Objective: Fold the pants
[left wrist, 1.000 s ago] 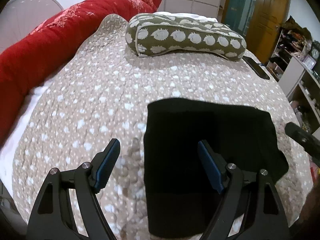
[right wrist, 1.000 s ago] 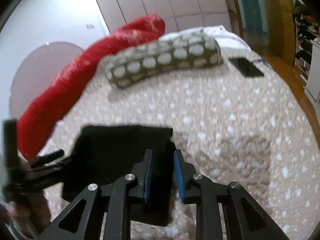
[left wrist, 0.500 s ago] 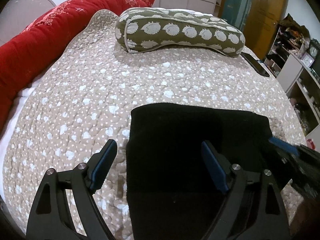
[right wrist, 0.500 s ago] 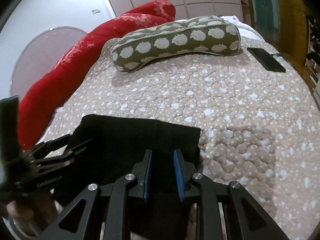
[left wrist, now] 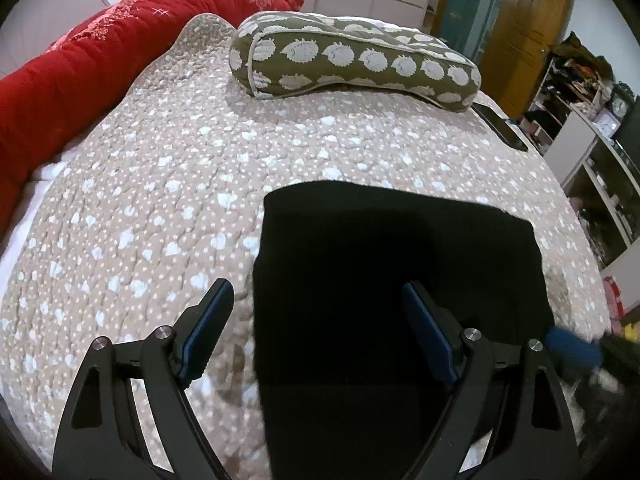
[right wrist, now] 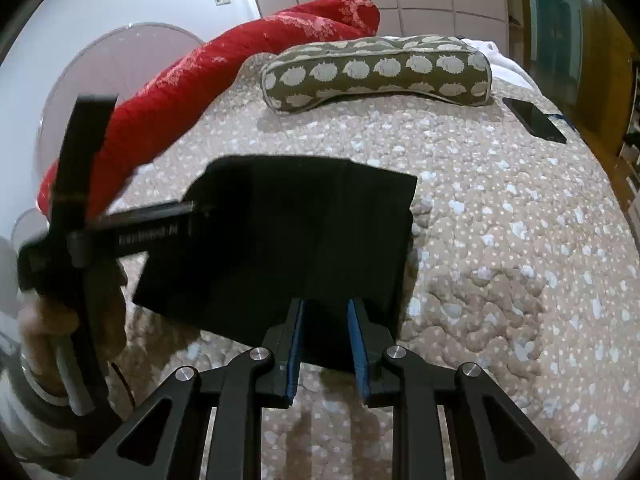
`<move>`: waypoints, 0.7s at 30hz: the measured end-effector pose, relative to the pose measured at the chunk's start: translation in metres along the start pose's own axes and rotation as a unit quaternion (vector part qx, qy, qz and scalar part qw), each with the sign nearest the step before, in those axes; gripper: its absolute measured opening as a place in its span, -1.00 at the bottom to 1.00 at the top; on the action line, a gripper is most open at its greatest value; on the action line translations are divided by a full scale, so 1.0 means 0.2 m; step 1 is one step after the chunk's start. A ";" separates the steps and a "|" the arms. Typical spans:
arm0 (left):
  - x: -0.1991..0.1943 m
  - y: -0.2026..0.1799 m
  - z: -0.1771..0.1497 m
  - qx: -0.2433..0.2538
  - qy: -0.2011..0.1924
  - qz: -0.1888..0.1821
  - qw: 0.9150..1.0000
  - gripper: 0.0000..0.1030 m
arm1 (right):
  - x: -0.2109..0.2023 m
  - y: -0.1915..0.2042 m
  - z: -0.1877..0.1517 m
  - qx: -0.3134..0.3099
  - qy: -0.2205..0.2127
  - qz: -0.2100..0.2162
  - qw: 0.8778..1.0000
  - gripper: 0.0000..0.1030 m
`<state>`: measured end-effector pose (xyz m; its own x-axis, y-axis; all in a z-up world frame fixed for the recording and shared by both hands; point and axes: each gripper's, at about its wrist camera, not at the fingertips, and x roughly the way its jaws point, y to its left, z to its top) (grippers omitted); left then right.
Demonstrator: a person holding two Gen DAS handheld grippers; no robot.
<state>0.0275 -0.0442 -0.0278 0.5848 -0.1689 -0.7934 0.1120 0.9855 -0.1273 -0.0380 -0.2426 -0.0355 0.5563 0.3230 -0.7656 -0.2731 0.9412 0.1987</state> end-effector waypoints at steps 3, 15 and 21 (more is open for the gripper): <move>-0.06 0.05 -0.02 -0.005 -0.001 -0.008 1.000 0.67 | -0.05 -0.08 0.04 0.041 -0.023 0.030 0.998 -0.16; 0.03 0.31 -0.12 -0.123 0.050 -0.144 0.981 0.71 | 0.22 -0.34 0.10 0.185 0.000 0.108 0.977 0.29; 0.07 0.20 -0.10 -0.088 0.039 -0.149 0.984 0.79 | 0.29 -0.29 0.12 0.168 -0.011 0.125 0.978 0.08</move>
<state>0.0239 -0.0061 -0.0558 0.4823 -0.4564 -0.7477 0.1249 0.8806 -0.4570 0.0298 -0.2763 -0.0764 0.5222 0.5464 -0.6548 -0.1321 0.8103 0.5709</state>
